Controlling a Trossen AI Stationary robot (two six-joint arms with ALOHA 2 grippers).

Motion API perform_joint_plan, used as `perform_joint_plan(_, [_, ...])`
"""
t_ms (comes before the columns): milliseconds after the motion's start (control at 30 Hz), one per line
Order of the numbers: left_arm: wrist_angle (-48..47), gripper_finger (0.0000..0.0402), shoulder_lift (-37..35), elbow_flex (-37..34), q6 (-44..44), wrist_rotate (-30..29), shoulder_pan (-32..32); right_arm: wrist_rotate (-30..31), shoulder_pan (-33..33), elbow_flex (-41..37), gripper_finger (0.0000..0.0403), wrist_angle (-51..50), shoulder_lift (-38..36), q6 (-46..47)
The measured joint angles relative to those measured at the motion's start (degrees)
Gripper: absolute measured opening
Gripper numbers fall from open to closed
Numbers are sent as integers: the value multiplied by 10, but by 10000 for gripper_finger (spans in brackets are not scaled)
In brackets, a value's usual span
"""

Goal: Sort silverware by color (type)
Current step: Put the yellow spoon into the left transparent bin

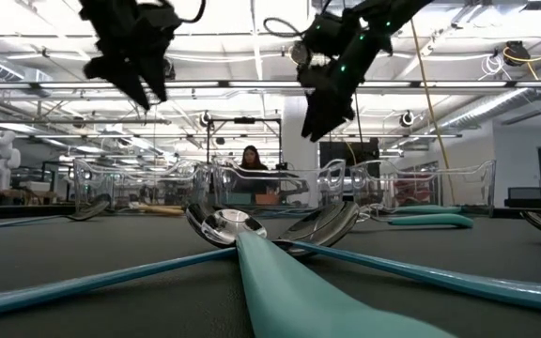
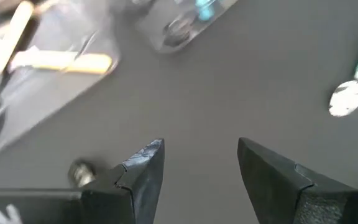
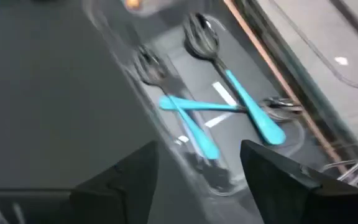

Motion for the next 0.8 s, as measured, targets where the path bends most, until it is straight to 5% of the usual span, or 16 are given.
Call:
perform_joint_plan(267, [28, 205, 0, -137, -124, 51, 13, -92, 2, -68, 200, 48, -91, 90])
perform_joint_plan(533, [65, 205, 1, -228, -171, 80, 51, -101, 43, -127, 196, 41, -164, 152])
perform_joint_plan(700, [116, 205, 1, -224, -46, 151, 48, -101, 87, -139, 196, 39, -194, 190])
perform_joint_plan(800, [194, 205, 0, -220, 48, 262, 15, -99, 109, -140, 196, 36, -205, 200])
